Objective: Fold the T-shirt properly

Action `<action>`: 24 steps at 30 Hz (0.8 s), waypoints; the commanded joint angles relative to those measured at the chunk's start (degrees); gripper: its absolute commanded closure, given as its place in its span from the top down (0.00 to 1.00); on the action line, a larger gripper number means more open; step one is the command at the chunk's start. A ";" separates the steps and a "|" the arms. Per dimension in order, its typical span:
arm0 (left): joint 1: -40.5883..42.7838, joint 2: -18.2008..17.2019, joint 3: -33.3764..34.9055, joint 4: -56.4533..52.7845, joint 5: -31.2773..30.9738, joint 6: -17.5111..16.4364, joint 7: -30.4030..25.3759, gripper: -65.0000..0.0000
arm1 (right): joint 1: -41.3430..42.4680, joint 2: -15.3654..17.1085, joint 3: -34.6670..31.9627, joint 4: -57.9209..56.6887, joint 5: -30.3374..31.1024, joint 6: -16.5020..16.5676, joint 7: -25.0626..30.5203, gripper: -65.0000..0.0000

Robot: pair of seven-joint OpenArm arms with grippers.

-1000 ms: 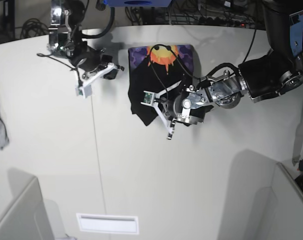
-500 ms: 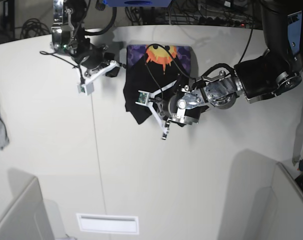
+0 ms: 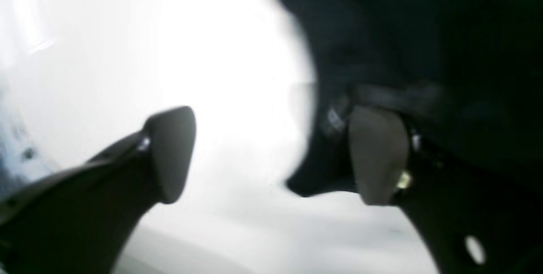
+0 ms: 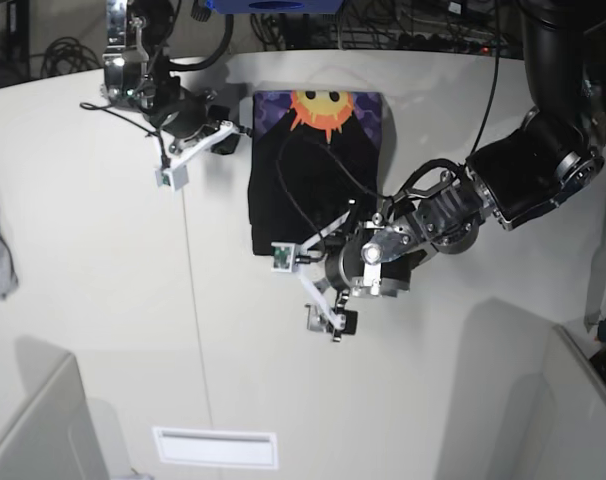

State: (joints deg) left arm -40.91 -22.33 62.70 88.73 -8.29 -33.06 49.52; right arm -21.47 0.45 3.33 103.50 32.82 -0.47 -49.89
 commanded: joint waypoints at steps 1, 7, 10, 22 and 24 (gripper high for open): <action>-1.60 0.30 -2.43 2.04 -0.19 0.22 -0.51 0.90 | 0.24 0.04 -0.12 0.98 0.72 0.16 0.53 0.00; 4.47 -0.22 -19.31 15.84 -0.28 0.22 5.74 0.55 | -1.34 1.71 1.28 3.44 0.54 0.16 0.97 0.00; 12.47 -1.72 -32.59 23.49 -0.28 0.22 9.78 0.01 | -3.27 4.08 3.83 7.22 0.63 0.25 0.97 0.00; 55.54 -8.31 -84.54 26.39 -0.28 -6.63 2.48 0.00 | -16.90 22.98 11.66 12.41 0.90 4.73 4.83 0.00; 64.77 -7.61 -91.66 26.48 -0.28 -6.94 -3.49 0.00 | -20.33 25.09 13.59 12.41 0.72 8.16 7.82 0.00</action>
State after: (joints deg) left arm 24.27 -29.06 -28.62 114.15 -8.86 -40.36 46.24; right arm -41.08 24.69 16.08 115.13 34.15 7.99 -42.02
